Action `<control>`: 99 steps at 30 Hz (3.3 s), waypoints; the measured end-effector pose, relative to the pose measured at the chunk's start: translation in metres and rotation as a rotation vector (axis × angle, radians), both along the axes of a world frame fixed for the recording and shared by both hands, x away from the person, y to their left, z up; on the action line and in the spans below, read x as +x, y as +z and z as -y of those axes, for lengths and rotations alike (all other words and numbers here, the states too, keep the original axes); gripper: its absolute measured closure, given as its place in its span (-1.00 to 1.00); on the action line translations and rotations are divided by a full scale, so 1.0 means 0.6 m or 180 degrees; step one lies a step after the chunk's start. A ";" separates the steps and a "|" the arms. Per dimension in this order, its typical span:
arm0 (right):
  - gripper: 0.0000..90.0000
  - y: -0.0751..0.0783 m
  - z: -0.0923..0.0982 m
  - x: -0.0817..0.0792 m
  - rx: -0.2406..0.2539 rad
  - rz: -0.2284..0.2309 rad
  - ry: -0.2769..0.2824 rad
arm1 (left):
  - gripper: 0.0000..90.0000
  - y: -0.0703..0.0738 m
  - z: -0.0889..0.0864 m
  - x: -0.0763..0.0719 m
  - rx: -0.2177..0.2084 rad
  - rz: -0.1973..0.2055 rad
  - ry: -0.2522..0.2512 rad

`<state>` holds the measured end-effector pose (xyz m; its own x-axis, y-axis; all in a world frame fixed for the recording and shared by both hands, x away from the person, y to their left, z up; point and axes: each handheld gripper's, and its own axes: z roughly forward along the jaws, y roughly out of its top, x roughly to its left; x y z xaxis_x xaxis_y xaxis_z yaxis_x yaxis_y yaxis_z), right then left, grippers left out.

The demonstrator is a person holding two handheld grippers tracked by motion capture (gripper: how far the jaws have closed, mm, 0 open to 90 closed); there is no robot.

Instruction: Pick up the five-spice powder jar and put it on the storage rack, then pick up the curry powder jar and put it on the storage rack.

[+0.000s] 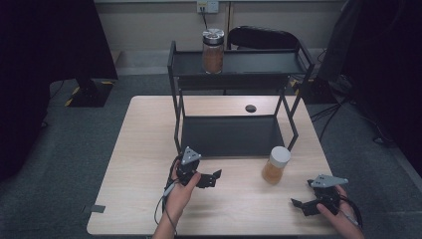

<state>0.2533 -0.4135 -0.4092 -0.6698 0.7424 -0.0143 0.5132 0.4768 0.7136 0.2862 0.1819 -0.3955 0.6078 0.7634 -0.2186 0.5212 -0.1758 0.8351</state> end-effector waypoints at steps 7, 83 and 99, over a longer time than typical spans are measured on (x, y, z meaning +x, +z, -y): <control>-1.00 0.000 0.000 0.000 0.0001 -0.0001 0.0000 | -0.97 -0.029 -0.003 -0.016 0.0170 -0.0089 0.0079; -0.97 0.024 -0.024 0.034 0.0126 0.0113 0.0133 | -1.00 -0.035 0.020 -0.031 0.0936 -0.0181 0.0320; -0.97 0.025 -0.046 0.061 0.0188 0.0122 0.0212 | -1.00 -0.035 0.020 -0.031 0.0935 -0.0182 0.0322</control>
<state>0.2901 -0.3862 -0.3944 -0.7174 0.6966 0.0016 0.4537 0.4655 0.7599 0.2676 0.1696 -0.4166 0.5187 0.8549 -0.0115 0.5930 -0.3501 0.7251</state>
